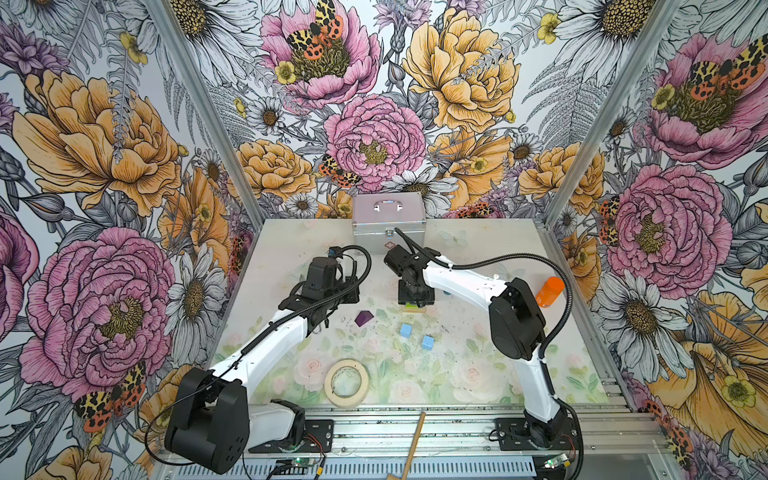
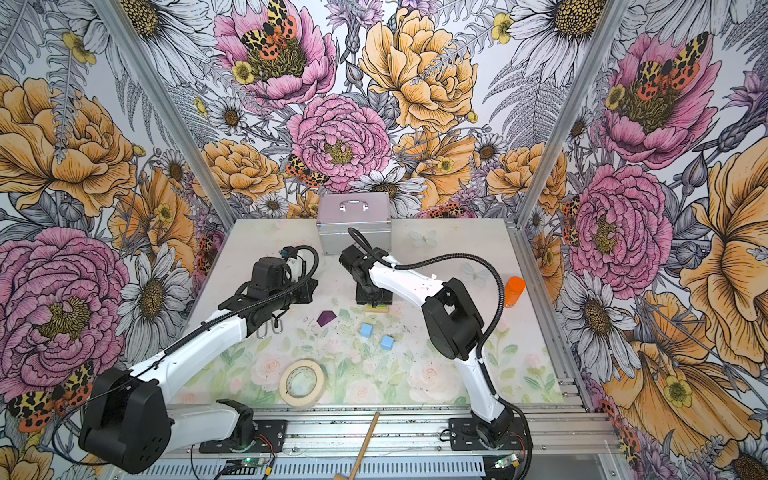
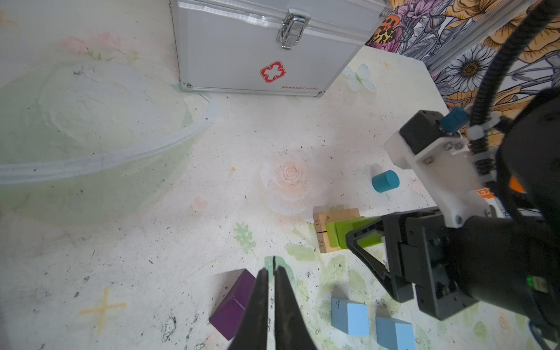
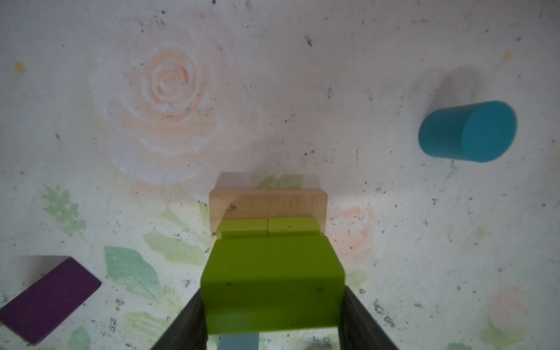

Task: Build the wood block tower
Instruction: 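Lower the green block onto the two lime-green cubes with the right gripper, then open the right gripper to release the green block and raise it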

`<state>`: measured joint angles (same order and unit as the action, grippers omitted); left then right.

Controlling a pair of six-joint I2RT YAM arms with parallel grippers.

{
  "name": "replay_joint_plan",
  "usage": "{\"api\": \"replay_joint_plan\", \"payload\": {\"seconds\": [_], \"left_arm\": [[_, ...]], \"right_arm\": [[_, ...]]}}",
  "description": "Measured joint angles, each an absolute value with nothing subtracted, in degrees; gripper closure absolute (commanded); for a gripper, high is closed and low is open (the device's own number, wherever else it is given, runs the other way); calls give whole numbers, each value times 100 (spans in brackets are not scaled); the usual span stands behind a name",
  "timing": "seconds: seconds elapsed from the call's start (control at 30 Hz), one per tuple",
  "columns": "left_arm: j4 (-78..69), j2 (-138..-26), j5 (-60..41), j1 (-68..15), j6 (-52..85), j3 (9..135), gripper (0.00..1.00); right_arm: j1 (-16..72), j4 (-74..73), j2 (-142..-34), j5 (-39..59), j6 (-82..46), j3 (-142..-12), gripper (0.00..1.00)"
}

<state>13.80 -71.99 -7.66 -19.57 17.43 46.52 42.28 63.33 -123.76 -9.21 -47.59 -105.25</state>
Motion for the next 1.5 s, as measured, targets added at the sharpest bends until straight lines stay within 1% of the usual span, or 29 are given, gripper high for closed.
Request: {"api": "replay_joint_plan", "payload": {"seconds": [1.5], "left_arm": [[1376,-7199,-766,-1957,1743,4637,91]], "right_arm": [[4165,6331,-12444,-849,-4683,-10630,99]]}}
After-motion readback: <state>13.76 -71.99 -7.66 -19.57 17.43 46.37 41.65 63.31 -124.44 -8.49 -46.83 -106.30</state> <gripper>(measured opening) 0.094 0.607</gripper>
